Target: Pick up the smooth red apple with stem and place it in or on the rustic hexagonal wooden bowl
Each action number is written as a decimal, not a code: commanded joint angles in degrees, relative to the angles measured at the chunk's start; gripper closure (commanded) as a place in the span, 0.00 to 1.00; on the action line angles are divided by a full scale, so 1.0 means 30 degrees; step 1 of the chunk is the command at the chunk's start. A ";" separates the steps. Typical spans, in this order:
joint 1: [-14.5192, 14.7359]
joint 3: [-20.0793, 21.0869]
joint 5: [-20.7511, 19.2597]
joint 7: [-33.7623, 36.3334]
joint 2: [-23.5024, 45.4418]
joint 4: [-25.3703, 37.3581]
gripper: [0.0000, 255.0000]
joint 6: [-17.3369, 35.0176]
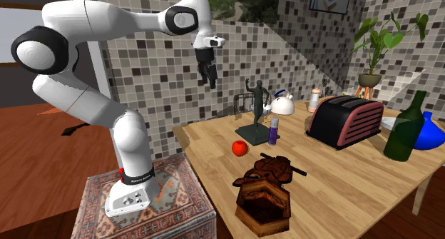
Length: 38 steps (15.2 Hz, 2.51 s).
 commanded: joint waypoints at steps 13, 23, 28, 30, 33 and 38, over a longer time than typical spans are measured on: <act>-0.0451 -0.2655 -0.0395 -0.2897 0.4869 -0.2566 0.00 0.5340; -0.0510 -0.4609 0.0502 -0.5722 1.0823 -0.2430 0.00 0.9306; -0.0410 -0.4623 0.0791 -0.5926 1.1485 -0.3179 0.00 1.0686; -0.0362 -0.4629 0.0932 -0.6024 1.1785 -0.3449 0.00 1.1243; -0.0349 -0.4629 0.0975 -0.6055 1.1875 -0.3524 0.00 1.1403; -0.0349 -0.4629 0.0975 -0.6055 1.1875 -0.3521 0.00 1.1399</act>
